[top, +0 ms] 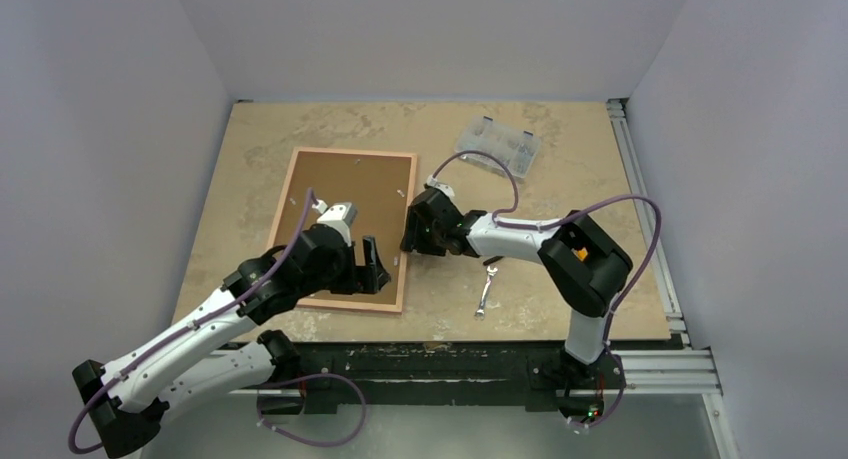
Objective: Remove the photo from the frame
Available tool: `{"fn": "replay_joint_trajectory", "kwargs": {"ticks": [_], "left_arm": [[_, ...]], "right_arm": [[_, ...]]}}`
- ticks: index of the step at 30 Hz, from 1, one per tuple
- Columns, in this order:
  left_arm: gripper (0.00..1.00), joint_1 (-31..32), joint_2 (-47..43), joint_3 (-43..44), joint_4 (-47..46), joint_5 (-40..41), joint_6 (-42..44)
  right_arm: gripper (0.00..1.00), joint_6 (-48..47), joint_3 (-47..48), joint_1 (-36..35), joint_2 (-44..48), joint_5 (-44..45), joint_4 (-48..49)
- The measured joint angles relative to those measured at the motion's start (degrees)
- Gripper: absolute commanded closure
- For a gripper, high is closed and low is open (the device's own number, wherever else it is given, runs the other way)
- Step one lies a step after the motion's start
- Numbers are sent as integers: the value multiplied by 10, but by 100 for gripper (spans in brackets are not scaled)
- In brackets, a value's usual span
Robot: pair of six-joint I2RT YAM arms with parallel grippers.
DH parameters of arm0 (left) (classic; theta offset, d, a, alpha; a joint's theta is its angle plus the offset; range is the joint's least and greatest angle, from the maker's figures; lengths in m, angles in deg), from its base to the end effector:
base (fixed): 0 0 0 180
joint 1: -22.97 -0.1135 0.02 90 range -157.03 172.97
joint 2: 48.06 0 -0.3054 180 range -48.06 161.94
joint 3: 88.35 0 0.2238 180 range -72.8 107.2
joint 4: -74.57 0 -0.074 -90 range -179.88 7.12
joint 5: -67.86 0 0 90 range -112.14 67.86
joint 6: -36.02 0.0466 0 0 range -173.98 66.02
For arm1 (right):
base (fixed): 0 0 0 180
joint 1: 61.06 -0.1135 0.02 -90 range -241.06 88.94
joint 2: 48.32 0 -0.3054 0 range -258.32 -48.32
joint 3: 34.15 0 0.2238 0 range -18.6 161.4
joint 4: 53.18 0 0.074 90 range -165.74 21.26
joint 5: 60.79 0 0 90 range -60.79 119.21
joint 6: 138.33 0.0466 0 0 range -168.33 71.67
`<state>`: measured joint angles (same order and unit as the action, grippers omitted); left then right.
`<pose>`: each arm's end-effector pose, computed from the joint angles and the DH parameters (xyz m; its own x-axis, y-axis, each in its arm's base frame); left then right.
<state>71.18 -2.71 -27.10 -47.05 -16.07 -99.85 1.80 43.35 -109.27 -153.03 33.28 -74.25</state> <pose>0.0766 -0.0783 0.3108 -0.8082 -0.1668 -0.5648 0.1570 0.8633 -0.4796 0.2535 0.2787 0.2166 -0.8655 0.1805 -0.4673 -0.0748 0.8758 0.4768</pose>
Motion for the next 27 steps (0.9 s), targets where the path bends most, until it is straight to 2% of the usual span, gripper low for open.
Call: {"fn": "replay_joint_trajectory", "kwargs": {"ticks": [4, 9, 16, 19, 21, 27], "left_arm": [[16, 1, -7, -14, 1, 3, 2], [16, 2, -9, -36, 1, 3, 6], [16, 2, -4, -68, -5, 1, 19], [15, 3, 11, -78, -13, -5, 26], [14, 4, 25, -80, -17, -9, 33], [10, 56, 56, -80, -31, 21, 50]], "right_arm": [[60, 0, 23, -4, -16, 30, -20], [61, 3, 57, -17, -36, 58, -46], [73, 4, 103, -42, -64, 111, -97], [90, 5, 114, -45, -69, 119, -108], [97, 3, 120, -46, -71, 118, -113], [100, 2, 134, -46, -73, 112, -134]]}}
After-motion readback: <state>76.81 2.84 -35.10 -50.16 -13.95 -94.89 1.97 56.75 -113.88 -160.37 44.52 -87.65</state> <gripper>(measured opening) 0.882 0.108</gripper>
